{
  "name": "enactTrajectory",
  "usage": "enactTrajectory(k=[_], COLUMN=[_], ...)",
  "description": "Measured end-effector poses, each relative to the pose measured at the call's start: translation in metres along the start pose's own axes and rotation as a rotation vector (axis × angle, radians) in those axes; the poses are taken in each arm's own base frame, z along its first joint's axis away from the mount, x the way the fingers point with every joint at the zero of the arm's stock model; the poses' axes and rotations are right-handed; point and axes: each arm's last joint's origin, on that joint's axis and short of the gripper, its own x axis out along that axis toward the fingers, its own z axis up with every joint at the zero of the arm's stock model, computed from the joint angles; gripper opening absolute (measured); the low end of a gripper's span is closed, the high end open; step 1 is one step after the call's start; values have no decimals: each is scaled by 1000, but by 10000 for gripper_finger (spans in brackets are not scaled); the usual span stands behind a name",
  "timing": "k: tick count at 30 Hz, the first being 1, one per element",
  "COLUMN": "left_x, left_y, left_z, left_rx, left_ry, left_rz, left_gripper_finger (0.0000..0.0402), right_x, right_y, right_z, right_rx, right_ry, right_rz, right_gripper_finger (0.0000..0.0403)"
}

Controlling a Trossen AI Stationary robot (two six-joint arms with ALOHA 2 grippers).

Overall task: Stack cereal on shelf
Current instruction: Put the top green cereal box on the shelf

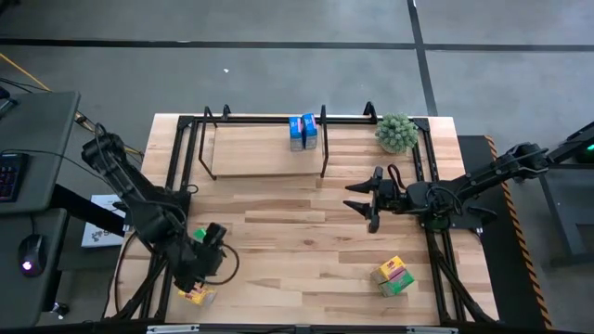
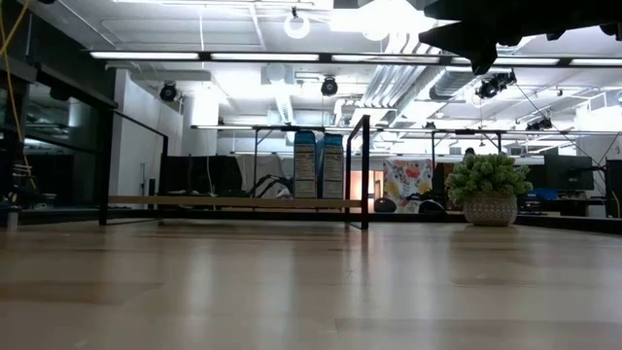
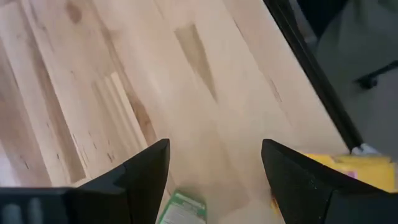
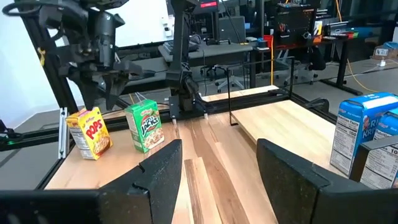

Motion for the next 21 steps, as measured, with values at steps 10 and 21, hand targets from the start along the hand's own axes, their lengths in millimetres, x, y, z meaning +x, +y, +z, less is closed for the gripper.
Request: enactTrajectory(k=[10, 21], left_x=[0, -4], left_y=[0, 3], left_z=[-16, -29], left_rx=[115, 213], left_ry=[170, 289], left_rz=[22, 82], left_gripper_finger=[246, 246], right_x=[0, 0], right_y=[0, -1], right_z=[-1, -4], right_rx=[-3, -17], right_ry=[6, 39], right_rz=[0, -5], right_gripper_finger=[200, 200])
